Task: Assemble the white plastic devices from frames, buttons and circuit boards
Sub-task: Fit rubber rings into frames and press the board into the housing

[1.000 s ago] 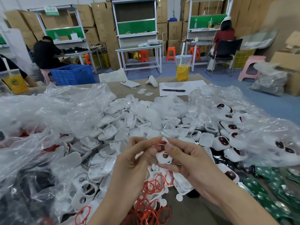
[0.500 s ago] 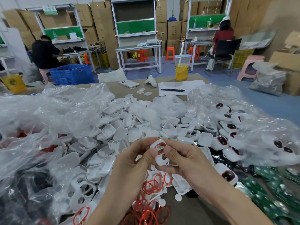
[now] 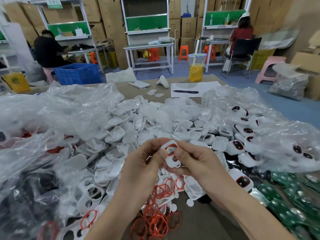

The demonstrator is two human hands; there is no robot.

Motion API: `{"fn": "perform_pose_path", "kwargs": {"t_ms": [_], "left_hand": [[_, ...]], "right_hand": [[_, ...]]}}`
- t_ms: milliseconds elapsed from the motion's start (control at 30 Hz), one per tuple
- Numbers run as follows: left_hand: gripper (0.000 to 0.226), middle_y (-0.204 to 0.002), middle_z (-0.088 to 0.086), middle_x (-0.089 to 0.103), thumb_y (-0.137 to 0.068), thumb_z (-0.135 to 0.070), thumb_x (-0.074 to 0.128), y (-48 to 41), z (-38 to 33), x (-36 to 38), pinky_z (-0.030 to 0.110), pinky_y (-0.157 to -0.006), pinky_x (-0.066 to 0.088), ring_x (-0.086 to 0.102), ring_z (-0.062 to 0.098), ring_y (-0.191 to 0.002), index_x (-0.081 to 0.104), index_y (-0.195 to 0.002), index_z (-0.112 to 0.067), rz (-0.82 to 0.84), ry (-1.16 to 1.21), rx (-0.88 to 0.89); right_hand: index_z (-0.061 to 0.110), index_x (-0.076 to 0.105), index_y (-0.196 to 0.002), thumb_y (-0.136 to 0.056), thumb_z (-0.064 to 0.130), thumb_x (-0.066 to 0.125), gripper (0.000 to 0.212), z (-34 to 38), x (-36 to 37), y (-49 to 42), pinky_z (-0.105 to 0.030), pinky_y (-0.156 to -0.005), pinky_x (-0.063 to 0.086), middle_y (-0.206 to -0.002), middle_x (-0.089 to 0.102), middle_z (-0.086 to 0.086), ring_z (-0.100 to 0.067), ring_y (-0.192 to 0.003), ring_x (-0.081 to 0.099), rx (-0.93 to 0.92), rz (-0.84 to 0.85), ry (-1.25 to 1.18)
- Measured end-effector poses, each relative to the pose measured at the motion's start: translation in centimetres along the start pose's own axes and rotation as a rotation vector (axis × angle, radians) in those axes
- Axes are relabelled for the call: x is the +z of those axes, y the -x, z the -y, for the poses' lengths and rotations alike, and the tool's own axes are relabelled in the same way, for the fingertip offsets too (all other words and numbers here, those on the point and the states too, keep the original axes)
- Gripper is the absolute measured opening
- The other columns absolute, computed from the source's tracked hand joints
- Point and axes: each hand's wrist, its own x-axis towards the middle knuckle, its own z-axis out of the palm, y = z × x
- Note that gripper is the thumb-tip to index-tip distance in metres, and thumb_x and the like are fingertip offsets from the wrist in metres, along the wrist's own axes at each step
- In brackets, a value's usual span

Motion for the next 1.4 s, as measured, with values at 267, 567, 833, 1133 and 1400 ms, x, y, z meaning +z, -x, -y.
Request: {"fn": "perform_pose_path", "kwargs": {"t_ms": [267,567,833,1133,1400], "left_hand": [[0.044,-0.094,-0.018,0.077,-0.098,-0.014,0.061,0.0,-0.5,0.1,0.009,-0.074,0.05,0.071,-0.001,-0.087,0.071,-0.092,-0.057,0.003,-0.005,0.014],[0.052,-0.091,-0.02,0.076,-0.1,-0.01,0.058,-0.1,-0.4,0.3,0.007,-0.07,0.05,0.071,-0.003,-0.082,0.071,-0.086,-0.059,0.025,0.009,0.003],[0.035,-0.096,-0.021,0.076,-0.1,-0.018,0.06,0.3,-0.2,0.4,0.009,-0.075,0.05,0.072,0.0,-0.09,0.072,-0.095,-0.051,-0.019,-0.033,0.01],[0.033,-0.095,-0.024,0.074,-0.1,-0.015,0.059,0.5,-0.2,0.8,0.006,-0.076,0.048,0.069,-0.004,-0.092,0.069,-0.099,-0.047,-0.052,-0.096,0.048],[0.013,-0.095,-0.025,0.071,-0.091,-0.053,0.058,0.8,-0.2,0.9,0.015,-0.066,0.044,0.066,-0.003,-0.082,0.064,-0.102,-0.055,-0.09,-0.119,0.06]], "right_hand": [[0.019,0.077,-0.111,-0.091,0.011,0.065,0.024,0.1,-0.3,0.1,-0.026,-0.078,0.06,-0.106,0.077,-0.005,-0.021,-0.097,0.075,-0.003,0.031,0.05],[0.018,0.075,-0.113,-0.094,0.007,0.063,0.025,0.1,-0.4,0.1,-0.023,-0.076,0.059,-0.105,0.078,-0.001,-0.018,-0.096,0.075,-0.007,0.02,0.139],[0.02,0.076,-0.113,-0.093,0.01,0.066,0.024,0.2,-0.3,0.1,-0.026,-0.074,0.06,-0.101,0.078,-0.001,-0.019,-0.095,0.075,-0.009,-0.02,0.176],[0.029,0.078,-0.111,-0.095,0.019,0.067,0.021,0.4,-0.5,0.2,-0.034,-0.085,0.061,-0.101,0.078,0.004,-0.02,-0.094,0.075,-0.042,-0.005,0.247],[0.035,0.077,-0.107,-0.089,0.026,0.069,0.022,0.5,-0.6,0.3,-0.024,-0.08,0.059,-0.102,0.078,0.009,-0.01,-0.098,0.073,-0.104,0.005,0.266]]}}
